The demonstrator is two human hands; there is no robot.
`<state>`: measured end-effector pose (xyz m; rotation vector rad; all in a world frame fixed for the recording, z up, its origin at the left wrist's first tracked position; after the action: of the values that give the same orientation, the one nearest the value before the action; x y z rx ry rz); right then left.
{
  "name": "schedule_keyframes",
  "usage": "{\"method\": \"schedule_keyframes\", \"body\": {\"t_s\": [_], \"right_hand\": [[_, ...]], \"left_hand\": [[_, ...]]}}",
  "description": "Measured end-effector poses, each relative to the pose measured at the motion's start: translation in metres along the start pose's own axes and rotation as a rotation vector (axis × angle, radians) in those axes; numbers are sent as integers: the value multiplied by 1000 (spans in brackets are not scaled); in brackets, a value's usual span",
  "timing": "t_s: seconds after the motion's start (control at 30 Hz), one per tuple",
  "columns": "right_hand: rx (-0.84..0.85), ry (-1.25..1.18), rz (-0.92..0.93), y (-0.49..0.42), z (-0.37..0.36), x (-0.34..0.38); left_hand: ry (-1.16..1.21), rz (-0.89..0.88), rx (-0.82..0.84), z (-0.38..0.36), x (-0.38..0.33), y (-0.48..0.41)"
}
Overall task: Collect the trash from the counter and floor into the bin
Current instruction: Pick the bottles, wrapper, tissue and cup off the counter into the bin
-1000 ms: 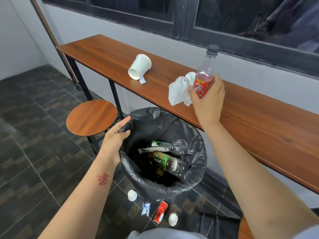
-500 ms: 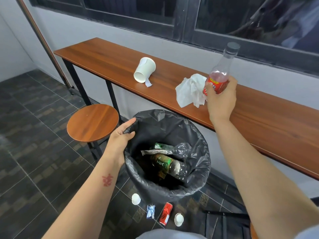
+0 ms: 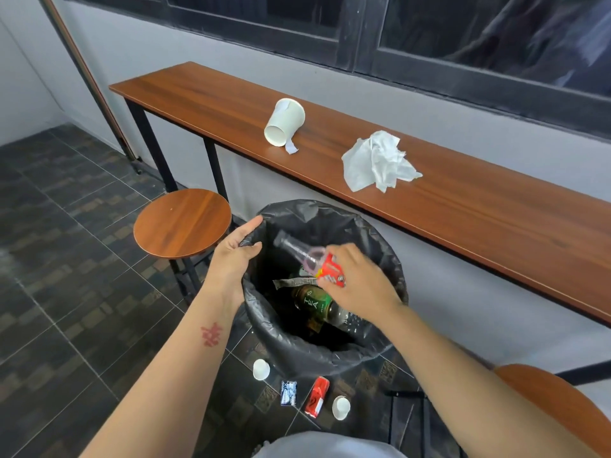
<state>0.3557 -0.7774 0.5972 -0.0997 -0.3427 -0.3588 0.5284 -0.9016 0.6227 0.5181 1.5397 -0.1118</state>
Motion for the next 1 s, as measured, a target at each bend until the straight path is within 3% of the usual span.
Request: {"method": "schedule_keyframes", "body": {"t_s": [0.27,0.57,0.67,0.87,0.93,1.0], "right_hand": [[13,379,156,2,-35,19],[104,295,248,1,-41,22],[-22,302,256,-4,-20,16],[-610,125,134,-37,69,-2],[-702,132,15,-58,95,-15],[-668,141,-124,-85,110,-31]], "left_hand": [[-12,-45,-23,6,-1,4],[-5,-28,-16,3,2,-2],[-10,-36,-27,5,0,-8],[-17,-58,11,-1,1,-22],[-10,-63,19,-1,2,-27],[-14,-58,29,-1,3,-32]]}}
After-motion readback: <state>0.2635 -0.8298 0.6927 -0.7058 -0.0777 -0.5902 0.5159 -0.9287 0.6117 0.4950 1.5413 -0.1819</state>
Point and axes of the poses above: each hand's wrist, its own y-axis away from the middle knuckle, its own z-axis out of the back of the hand, x = y × z, the point moved 7 cm from there along -y, towards the middle knuckle, and after that the axes turned 3 degrees about -z, right-handed, at the moved point
